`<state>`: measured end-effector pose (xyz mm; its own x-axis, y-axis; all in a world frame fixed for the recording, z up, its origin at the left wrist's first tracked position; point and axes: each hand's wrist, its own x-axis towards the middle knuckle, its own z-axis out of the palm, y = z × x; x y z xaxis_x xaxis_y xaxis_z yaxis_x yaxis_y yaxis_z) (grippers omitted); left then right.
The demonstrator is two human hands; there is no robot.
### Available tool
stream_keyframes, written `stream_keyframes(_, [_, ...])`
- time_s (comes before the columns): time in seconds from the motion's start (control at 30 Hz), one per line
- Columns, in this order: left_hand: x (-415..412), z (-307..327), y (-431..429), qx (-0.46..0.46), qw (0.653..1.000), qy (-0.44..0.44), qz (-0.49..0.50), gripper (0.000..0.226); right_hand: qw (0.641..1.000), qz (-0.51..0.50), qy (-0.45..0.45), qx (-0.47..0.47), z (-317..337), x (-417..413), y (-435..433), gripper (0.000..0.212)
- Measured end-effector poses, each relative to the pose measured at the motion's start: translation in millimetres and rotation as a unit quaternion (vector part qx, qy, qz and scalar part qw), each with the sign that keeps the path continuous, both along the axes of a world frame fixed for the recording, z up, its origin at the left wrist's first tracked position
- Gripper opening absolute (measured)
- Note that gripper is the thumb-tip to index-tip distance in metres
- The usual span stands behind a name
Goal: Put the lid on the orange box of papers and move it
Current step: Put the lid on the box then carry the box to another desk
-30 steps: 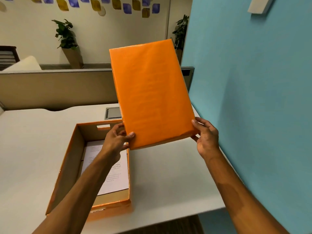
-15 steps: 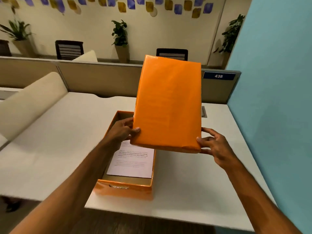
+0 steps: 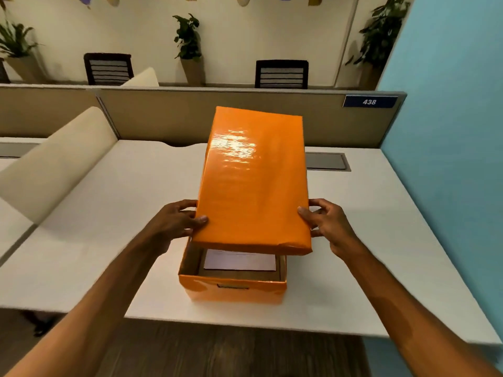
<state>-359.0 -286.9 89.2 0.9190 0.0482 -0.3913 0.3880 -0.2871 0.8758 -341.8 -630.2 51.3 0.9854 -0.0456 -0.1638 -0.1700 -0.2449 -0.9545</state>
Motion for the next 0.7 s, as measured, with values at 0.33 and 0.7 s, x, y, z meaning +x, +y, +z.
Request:
stream_keyframes(0.33, [-13,-39,48,-0.002,0.997,0.033,-0.066,0.071,0.995,-0.041,0.083,-0.045,-26,-34,51,0.048])
stream_keyframes(0.7, [-25,-64,54,0.021,0.993,0.051,-0.100,0.072,0.988,-0.044,0.128,-0.073,-40,-44,65,0.045])
